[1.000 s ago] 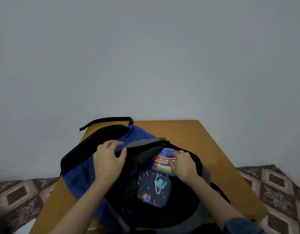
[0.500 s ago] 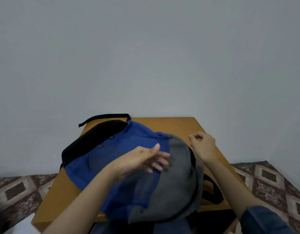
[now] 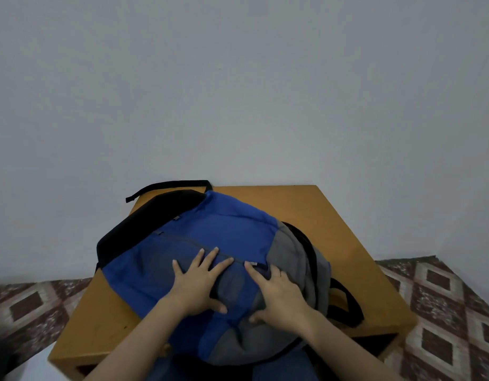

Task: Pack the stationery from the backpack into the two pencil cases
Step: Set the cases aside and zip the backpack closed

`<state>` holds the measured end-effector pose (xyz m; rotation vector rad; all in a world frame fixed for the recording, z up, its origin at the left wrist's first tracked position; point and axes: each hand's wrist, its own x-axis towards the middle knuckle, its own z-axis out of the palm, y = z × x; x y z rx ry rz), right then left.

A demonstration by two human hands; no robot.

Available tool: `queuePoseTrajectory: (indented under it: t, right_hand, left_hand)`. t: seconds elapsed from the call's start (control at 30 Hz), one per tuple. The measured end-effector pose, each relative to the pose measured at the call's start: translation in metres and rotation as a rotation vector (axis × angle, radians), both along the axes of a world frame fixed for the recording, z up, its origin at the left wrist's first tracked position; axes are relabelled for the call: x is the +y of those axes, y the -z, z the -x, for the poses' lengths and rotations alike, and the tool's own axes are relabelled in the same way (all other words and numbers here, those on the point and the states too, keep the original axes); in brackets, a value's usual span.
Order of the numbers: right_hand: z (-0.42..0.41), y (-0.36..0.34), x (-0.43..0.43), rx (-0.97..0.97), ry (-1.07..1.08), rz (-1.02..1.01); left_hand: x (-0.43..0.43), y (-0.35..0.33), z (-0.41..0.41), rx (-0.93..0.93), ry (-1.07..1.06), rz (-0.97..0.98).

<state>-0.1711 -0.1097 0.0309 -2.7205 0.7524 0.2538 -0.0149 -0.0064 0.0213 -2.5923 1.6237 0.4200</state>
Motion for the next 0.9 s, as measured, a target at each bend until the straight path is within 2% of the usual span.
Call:
queuePoseTrajectory:
  t: [0.13,0.3,0.4,0.57,0.73,0.77,0.83,0.9]
  right_hand:
    - [-0.017,0.003,-0.02,-0.005,0.013,-0.014]
    - [-0.051,0.009,-0.031,-0.065,0.092,0.134]
    - [-0.066,0.009,-0.045,-0.1,0.062,0.172]
    - [-0.077,0.007,-0.069,-0.141,0.024,0.126]
    - [-0.072,0.005,-0.066,-0.078,0.018,0.085]
    - [-0.069,0.002,-0.064,-0.087,0.034,0.056]
    - [-0.057,-0.001,-0.05,-0.165,0.083,0.021]
    - [-0.043,-0.002,-0.032,-0.357,0.105,0.038]
  left_hand:
    - [-0.012,0.005,-0.014,-0.042,-0.057,0.023]
    - [-0.032,0.018,-0.017,-0.173,-0.163,0.13]
    - [-0.044,0.022,-0.024,-0.22,-0.209,0.148]
    - [-0.06,0.016,-0.039,-0.186,-0.226,0.126]
    - [-0.057,0.006,-0.04,-0.059,-0.194,0.115]
    - [-0.054,0.006,-0.041,-0.01,-0.186,0.193]
    - [-0.042,0.007,-0.036,0.135,-0.159,0.486]
    - [-0.026,0.009,-0.025,0.242,-0.083,0.696]
